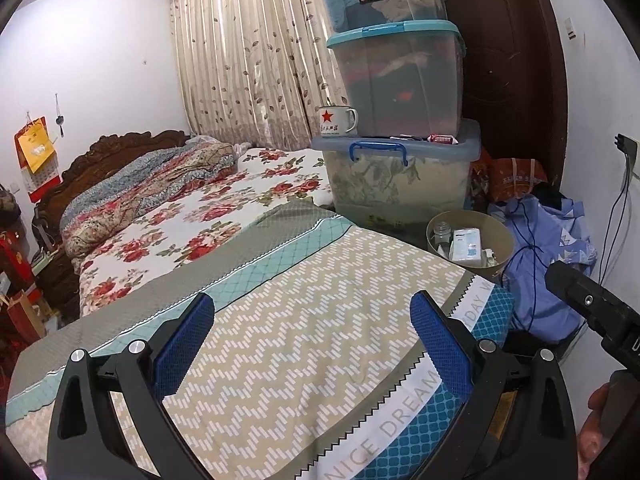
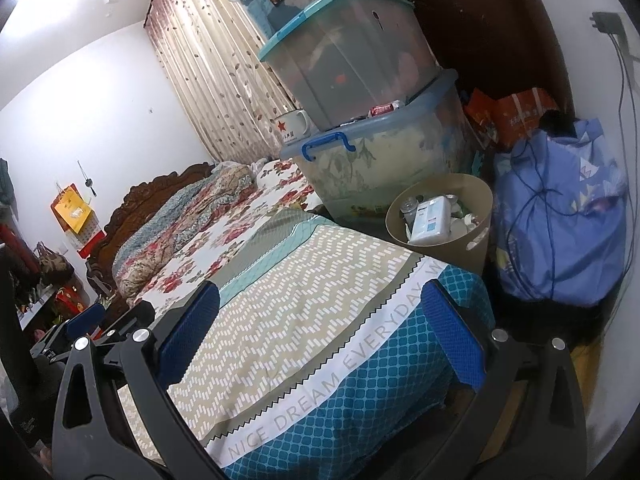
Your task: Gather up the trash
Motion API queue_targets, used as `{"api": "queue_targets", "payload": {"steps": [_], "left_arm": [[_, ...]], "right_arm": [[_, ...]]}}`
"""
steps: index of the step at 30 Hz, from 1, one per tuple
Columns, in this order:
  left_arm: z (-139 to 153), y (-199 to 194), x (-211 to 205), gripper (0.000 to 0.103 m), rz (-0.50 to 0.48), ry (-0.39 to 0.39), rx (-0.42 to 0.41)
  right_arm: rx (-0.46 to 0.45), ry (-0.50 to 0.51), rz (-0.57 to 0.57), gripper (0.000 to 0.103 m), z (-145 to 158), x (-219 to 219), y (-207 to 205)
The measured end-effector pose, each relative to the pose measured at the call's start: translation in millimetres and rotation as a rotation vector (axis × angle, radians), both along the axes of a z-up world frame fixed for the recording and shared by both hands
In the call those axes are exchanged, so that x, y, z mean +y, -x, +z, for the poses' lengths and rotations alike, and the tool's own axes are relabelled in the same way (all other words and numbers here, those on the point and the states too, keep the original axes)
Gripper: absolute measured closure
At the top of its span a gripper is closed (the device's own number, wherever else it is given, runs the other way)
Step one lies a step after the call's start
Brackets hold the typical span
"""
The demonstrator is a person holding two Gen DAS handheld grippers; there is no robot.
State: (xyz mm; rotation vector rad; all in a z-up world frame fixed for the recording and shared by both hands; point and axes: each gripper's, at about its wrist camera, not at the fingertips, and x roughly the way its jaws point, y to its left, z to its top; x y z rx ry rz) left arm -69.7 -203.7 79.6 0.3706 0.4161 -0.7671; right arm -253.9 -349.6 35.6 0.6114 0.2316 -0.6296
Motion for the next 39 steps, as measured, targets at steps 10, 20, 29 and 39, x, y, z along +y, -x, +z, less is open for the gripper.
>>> {"api": "queue_targets", "payload": {"steps": [10,20,29,39], "left_arm": [[0,1,-1,0.009,0.003,-0.005,0.002],[3,3,5,0.009,-0.015,0.040,0.012],[5,9,8,0.009,-0.033,0.051,0.003],[4,7,9,0.009,-0.046,0.070,0.046]], "right_arm": [[-0.002,-0.004,0.000,0.003,-1,-2,0],[0.000,0.053,-0.011,0.003,5,7,2],[0.010,0.058,-0.027,0.003,3,14,3],[0.016,0.044,-0.043,0.003,2,11,10]]}}
